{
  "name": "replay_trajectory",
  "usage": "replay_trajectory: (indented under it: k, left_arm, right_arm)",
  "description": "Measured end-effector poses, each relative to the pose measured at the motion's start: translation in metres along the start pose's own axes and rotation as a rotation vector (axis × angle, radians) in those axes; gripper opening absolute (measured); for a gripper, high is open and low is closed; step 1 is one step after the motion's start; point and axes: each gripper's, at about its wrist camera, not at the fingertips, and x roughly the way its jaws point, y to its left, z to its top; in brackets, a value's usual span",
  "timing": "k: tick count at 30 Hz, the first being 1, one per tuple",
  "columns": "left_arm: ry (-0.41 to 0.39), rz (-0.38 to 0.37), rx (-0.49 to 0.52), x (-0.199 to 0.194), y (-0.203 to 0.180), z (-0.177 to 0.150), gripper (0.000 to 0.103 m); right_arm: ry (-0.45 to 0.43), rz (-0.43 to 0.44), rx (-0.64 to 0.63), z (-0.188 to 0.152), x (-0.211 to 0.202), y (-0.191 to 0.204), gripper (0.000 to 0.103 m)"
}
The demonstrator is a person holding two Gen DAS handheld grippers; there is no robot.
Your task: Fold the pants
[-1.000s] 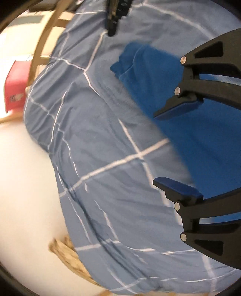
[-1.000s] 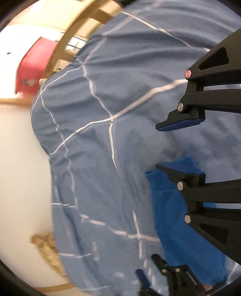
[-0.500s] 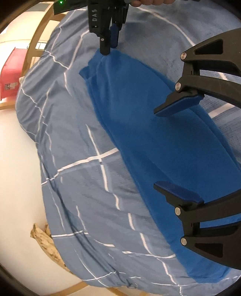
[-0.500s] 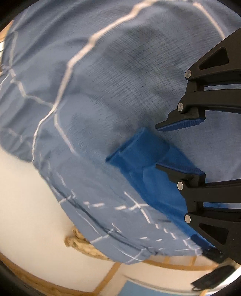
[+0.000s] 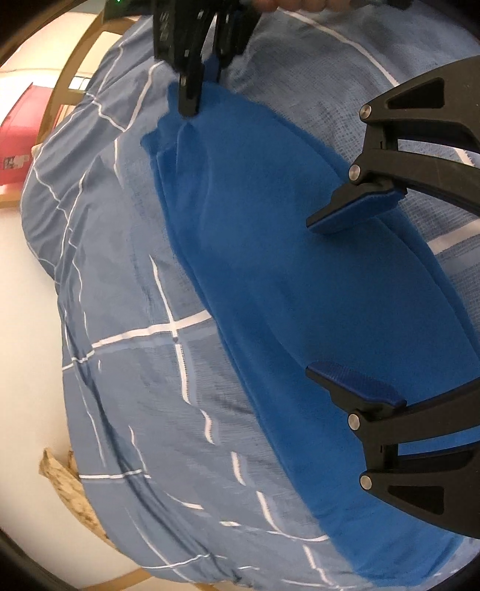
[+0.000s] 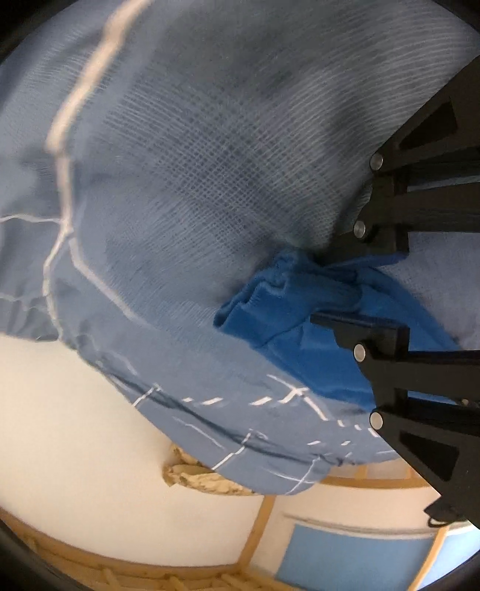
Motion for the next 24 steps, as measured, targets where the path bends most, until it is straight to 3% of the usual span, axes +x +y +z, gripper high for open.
replay_trajectory:
  k: [7,9,18,20,22,24]
  left_arm:
    - [-0.025,-0.054,0.001,-0.017,-0.014,-0.005,0.070]
    - [-0.020,-0.057,0.003,-0.018,-0.019,-0.006,0.070]
    - [0.028,-0.068,0.006,-0.006,-0.022,-0.009,0.072]
    - [0.000,-0.070,0.009,-0.019,-0.018,-0.010,0.072]
    - [-0.065,-0.071,0.007,-0.042,-0.013,-0.014,0.072]
    - [-0.148,-0.058,0.020,-0.074,-0.004,-0.021,0.076]
  right_arm:
    - [-0.166,-0.111,-0.194,-0.021,-0.071,0.039,0.017]
    - [-0.215,-0.186,-0.236,-0.024,-0.081,0.042,0.016]
    - [-0.118,-0.308,-0.130,-0.011,-0.044,0.000,0.015]
    - [-0.119,-0.327,-0.137,-0.013,-0.044,0.001,0.027]
    - [-0.156,-0.402,-0.175,-0.017,-0.055,0.010,0.044]
    - [-0.218,-0.447,-0.239,-0.026,-0.071,0.025,0.044]
